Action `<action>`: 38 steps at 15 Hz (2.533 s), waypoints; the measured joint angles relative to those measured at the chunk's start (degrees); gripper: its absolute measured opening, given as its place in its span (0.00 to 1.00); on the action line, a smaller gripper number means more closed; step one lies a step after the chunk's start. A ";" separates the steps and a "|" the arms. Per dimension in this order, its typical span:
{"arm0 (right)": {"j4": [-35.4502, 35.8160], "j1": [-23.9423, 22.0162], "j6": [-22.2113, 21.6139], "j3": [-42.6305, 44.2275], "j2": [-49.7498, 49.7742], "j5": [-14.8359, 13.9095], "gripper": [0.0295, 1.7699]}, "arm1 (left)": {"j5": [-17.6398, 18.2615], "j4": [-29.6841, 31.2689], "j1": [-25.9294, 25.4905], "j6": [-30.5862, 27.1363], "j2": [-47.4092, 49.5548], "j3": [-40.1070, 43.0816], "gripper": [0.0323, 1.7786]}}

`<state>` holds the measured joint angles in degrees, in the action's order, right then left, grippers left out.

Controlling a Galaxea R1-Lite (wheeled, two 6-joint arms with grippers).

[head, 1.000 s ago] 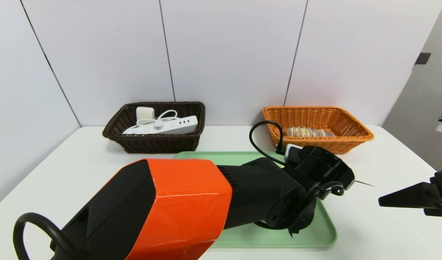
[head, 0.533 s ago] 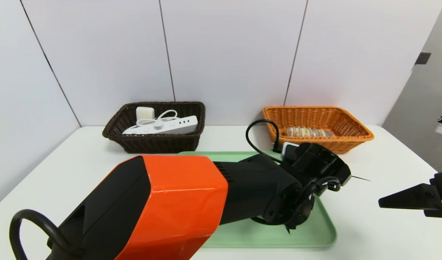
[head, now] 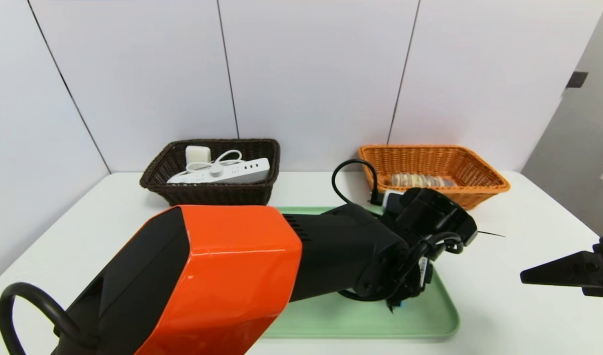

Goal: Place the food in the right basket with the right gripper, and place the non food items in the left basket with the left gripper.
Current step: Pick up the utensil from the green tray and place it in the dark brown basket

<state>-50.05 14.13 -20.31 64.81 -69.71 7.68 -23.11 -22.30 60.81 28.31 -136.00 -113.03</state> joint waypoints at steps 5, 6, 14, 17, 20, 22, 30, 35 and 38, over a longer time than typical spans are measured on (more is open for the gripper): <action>-0.02 0.00 -0.63 -0.11 0.41 0.06 0.96 | 1.40 -0.52 -0.09 1.23 0.26 0.00 0.95; -0.05 0.00 -0.66 -0.12 0.48 0.06 0.96 | 1.40 -0.52 -0.06 1.23 0.24 0.00 0.95; -0.02 0.00 -0.68 -0.20 1.05 0.06 0.96 | 1.18 -0.30 -0.17 1.12 -0.99 -0.01 0.95; -0.02 0.00 -0.66 -0.65 1.22 0.06 0.96 | 1.10 -0.30 -0.39 1.07 -1.33 -0.06 0.95; -0.02 0.00 -0.68 -0.80 1.32 0.09 0.96 | 1.06 -0.27 -0.44 0.99 -1.62 -0.04 0.95; 0.06 0.00 -0.68 -0.83 1.33 0.06 0.96 | 0.90 -0.35 -0.44 0.85 -1.74 0.00 0.83; 0.09 0.00 -0.63 -0.63 1.22 0.02 0.96 | 0.49 -0.28 -0.28 -1.63 -2.10 0.05 0.25; 0.13 -0.63 -0.55 -0.56 1.05 0.22 0.96 | 0.16 -0.49 -0.33 -2.29 -1.99 0.07 0.09; 0.13 -0.82 -0.57 -0.61 1.00 0.09 0.96 | -0.45 -0.79 -0.39 -3.04 -1.40 0.11 0.09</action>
<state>-49.92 13.31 -20.88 64.20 -68.71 7.77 -23.56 -23.09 60.42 25.27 -137.40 -112.92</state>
